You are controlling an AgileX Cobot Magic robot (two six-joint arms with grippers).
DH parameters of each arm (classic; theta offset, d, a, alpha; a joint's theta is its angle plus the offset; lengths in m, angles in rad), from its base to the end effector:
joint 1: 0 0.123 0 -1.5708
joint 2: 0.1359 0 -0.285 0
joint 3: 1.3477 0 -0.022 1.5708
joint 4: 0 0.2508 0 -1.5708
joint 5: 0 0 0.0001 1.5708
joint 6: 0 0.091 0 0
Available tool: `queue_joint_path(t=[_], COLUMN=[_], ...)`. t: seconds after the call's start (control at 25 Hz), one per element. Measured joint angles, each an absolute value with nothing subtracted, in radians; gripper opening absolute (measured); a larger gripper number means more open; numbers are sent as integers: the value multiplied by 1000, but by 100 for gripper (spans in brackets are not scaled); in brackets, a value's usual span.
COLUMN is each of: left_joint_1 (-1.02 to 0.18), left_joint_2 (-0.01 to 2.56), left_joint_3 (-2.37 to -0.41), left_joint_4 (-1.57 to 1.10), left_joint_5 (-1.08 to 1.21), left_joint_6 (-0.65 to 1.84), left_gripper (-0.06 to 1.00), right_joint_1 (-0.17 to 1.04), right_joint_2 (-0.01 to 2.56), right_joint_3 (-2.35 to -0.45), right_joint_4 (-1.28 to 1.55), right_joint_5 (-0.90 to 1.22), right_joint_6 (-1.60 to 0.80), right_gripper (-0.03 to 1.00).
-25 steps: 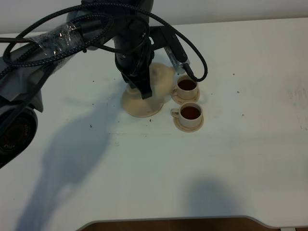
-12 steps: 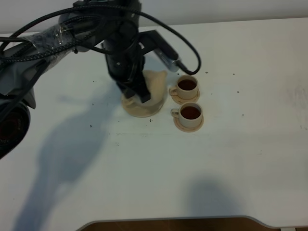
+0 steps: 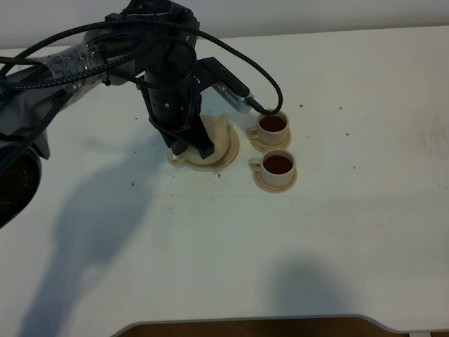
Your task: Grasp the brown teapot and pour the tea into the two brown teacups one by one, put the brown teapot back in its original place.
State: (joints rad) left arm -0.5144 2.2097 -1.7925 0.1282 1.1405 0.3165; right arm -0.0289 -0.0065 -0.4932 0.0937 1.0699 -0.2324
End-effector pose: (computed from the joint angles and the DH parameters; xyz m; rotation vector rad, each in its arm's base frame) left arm 0.3996 -0.2137 0.1763 1.2869 2.7385 0.1646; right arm -0.0054 0.0076 0.2749 -0.2131 2.0395 -0.0503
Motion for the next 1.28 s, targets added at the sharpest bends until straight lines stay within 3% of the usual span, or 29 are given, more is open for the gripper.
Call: queue_joint_path(t=[0.96, 1.08, 1.28], left_joint_1=[-511, -511, -511], left_joint_2=[2244, 2244, 2223], left_joint_3=[-1792, -1792, -1792], left_joint_4=[149, 144, 129], left_joint_5=[1096, 1096, 1113], left_joint_6=[334, 338, 338], left_gripper=[11, 16, 33], right_joint_1=[-29, -29, -29], right_joint_2=[-7, -7, -7], right_joint_3=[-493, -493, -493], right_joint_4=[94, 94, 94], right_joint_5=[1070, 1070, 1070], right_joint_6=[-232, -232, -232], right_gripper=[44, 44, 44])
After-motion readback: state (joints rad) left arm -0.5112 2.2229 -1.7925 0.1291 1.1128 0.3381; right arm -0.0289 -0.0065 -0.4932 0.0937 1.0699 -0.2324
